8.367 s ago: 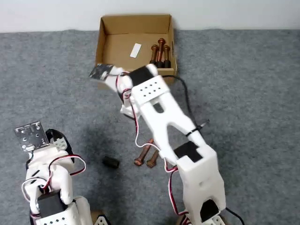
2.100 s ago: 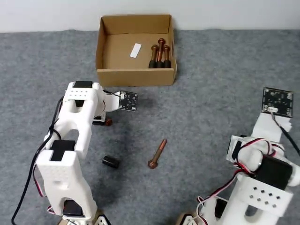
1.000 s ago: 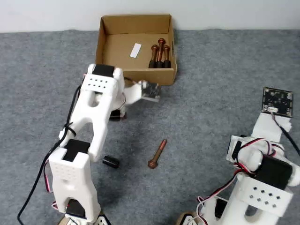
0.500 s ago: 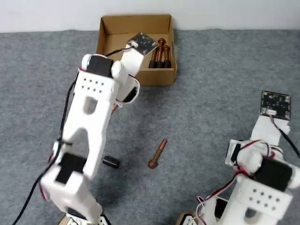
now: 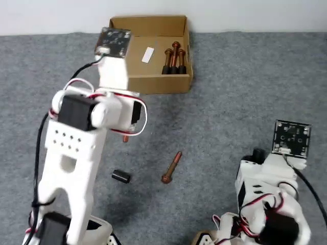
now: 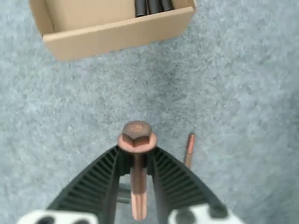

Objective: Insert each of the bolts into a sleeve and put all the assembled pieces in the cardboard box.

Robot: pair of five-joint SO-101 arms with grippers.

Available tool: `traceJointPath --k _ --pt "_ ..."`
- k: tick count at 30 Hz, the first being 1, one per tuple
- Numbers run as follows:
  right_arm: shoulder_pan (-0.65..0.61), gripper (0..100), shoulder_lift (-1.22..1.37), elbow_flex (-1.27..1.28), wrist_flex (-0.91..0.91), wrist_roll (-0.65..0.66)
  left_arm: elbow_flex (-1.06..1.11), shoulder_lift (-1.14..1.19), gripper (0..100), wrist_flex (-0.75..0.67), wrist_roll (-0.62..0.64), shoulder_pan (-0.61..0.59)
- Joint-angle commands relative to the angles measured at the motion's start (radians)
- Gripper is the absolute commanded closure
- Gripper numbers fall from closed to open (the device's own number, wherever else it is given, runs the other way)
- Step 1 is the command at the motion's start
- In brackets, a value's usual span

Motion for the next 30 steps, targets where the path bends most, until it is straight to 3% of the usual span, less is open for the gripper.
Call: traceJointPath --k 1,8,12,19,30 --pt "-0.036 99.1 -0.015 0.028 -0.067 -0.084 0.050 -0.115 100 -0.012 0.087 0.005" --pt "-0.249 99.1 -0.015 0.046 -0.111 -0.253 0.311 -0.376 100 -0.181 0.163 0.012" --pt "-0.409 99.0 -0.016 0.083 -0.147 -0.259 0.503 -0.563 100 -0.350 0.235 0.003" --pt "-0.579 99.0 -0.016 0.166 -0.332 -0.259 0.794 -0.870 100 -0.554 0.296 0.008" --pt "-0.883 99.0 -0.015 0.195 -0.397 -0.212 0.895 -1.062 100 -0.698 0.299 0.014"
